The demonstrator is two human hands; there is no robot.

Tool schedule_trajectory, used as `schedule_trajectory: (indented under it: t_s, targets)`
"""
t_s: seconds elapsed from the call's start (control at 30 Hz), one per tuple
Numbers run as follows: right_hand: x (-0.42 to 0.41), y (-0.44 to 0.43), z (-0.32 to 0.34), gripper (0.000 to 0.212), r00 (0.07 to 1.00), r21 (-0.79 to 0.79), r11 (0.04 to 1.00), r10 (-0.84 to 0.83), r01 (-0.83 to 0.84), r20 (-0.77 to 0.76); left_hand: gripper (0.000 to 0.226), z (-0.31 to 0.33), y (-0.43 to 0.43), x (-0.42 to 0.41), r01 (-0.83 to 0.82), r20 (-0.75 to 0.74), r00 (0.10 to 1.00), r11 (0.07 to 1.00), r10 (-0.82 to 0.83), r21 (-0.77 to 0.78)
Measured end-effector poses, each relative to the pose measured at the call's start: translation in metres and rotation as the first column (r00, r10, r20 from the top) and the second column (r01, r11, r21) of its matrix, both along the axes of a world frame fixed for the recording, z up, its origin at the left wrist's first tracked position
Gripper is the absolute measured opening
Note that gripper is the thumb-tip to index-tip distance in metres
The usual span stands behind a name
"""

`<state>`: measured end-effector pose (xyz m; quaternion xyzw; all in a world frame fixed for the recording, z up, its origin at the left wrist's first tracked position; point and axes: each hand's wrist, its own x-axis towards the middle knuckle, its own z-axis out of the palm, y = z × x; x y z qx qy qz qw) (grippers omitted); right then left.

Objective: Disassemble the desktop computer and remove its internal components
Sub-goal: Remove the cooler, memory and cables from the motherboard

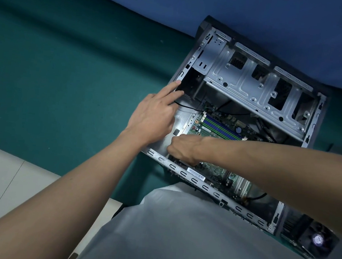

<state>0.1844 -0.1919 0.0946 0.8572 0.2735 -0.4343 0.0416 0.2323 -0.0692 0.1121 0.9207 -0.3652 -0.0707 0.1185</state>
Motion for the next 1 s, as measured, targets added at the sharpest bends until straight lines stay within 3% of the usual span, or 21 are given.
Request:
schedule_trajectory:
  t_s: [0.23, 0.37, 0.43, 0.5, 0.57, 0.67, 0.77, 0.87, 0.93, 1.0]
  targets:
    - [-0.007, -0.014, -0.002, 0.033, 0.988, 0.039, 0.988, -0.152, 0.151, 0.022, 0.02, 0.001, 0.0, 0.0, 0.0, -0.004, 1.0, 1.0, 0.0, -0.001]
    - [-0.005, -0.012, -0.006, 0.012, 0.916, 0.126, 0.91, -0.401, 0.395, 0.028, 0.02, 0.0, 0.0, 0.001, -0.002, -0.008, 1.0, 1.0, 0.002, -0.002]
    - [-0.007, -0.011, -0.008, 0.014, 0.895, 0.161, 0.886, -0.446, 0.436, 0.03, 0.02, 0.001, -0.001, 0.0, 0.0, -0.01, 1.0, 1.0, 0.0, 0.0]
    - [-0.01, -0.013, -0.01, 0.007, 0.907, 0.17, 0.9, -0.417, 0.401, 0.065, 0.021, 0.001, -0.001, 0.001, 0.002, -0.011, 1.0, 1.0, -0.002, 0.004]
    - [-0.014, -0.017, -0.013, 0.022, 0.916, 0.167, 0.916, -0.385, 0.365, 0.112, 0.021, 0.001, -0.001, 0.001, 0.001, -0.015, 1.0, 1.0, -0.001, 0.003]
    - [-0.014, -0.022, -0.016, 0.02, 0.914, 0.167, 0.92, -0.379, 0.355, 0.147, 0.021, 0.001, -0.001, 0.001, 0.003, -0.016, 1.0, 1.0, -0.003, -0.001]
    - [-0.014, -0.027, -0.015, 0.008, 0.888, 0.26, 0.864, -0.457, 0.431, 0.048, 0.022, 0.002, -0.001, 0.001, 0.006, -0.012, 1.0, 1.0, -0.006, 0.003]
    - [-0.016, -0.028, -0.013, 0.011, 0.885, 0.273, 0.845, -0.462, 0.459, -0.058, 0.022, 0.003, 0.0, 0.001, 0.008, -0.013, 1.0, 1.0, -0.008, 0.002]
    - [-0.021, -0.028, -0.014, 0.01, 0.918, 0.218, 0.897, -0.397, 0.385, 0.012, 0.022, 0.003, 0.0, 0.001, 0.008, -0.013, 1.0, 1.0, -0.008, 0.003]
    - [-0.025, -0.029, -0.014, 0.024, 0.932, 0.163, 0.932, -0.343, 0.323, 0.12, 0.022, 0.003, 0.0, 0.001, 0.007, -0.01, 1.0, 1.0, -0.007, 0.004]
